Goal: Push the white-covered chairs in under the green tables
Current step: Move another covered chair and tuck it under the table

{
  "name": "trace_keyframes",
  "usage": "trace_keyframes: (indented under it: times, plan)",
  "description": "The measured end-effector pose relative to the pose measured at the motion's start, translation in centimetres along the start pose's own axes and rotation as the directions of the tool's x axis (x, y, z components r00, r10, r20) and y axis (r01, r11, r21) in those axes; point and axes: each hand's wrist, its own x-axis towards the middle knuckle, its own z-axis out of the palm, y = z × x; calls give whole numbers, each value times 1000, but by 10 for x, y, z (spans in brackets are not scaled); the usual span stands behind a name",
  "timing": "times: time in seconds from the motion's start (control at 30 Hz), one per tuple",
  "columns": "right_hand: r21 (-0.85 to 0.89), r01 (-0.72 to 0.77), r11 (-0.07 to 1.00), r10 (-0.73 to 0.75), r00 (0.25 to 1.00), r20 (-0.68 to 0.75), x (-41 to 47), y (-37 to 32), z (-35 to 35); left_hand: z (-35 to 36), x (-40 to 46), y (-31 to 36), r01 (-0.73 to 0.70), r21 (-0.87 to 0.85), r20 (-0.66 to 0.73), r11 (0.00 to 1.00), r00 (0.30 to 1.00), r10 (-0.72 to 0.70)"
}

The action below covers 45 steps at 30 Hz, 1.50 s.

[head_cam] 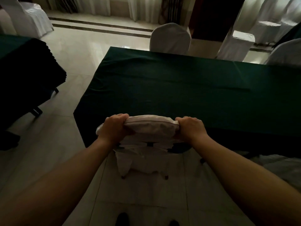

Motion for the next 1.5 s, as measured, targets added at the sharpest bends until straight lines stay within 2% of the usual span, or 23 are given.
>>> trace_keyframes:
  times: [0.3,0.63,1.07,1.2,1.3,1.4,1.5]
  plan:
    - [12,29,1000,-29,1000,-8,4,-8,17,7,0,-13,41,23,32,999,999,-42]
    - [-30,18,999,-18,1000,-18,2,-1,24,14,-1,-12,8,57,12,998,1000,-8]
    - [26,-80,996,80,997,-6,0,-4,31,18,-1,-11,22,114,45,993,999,-27]
    - [70,-82,994,74,991,112,-6,1,24,13,-1,-6,45,73,119,996,991,-53]
    - [171,-73,983,35,976,215,-8,3,1,-3,3,3,68,-25,189,997,980,-62]
    - [276,-46,960,13,993,121,-11,1,-39,-32,14,19,56,-88,226,995,973,-35]
    - [340,46,939,-18,996,-86,-13,2,-95,-80,36,42,18,-143,183,990,983,8]
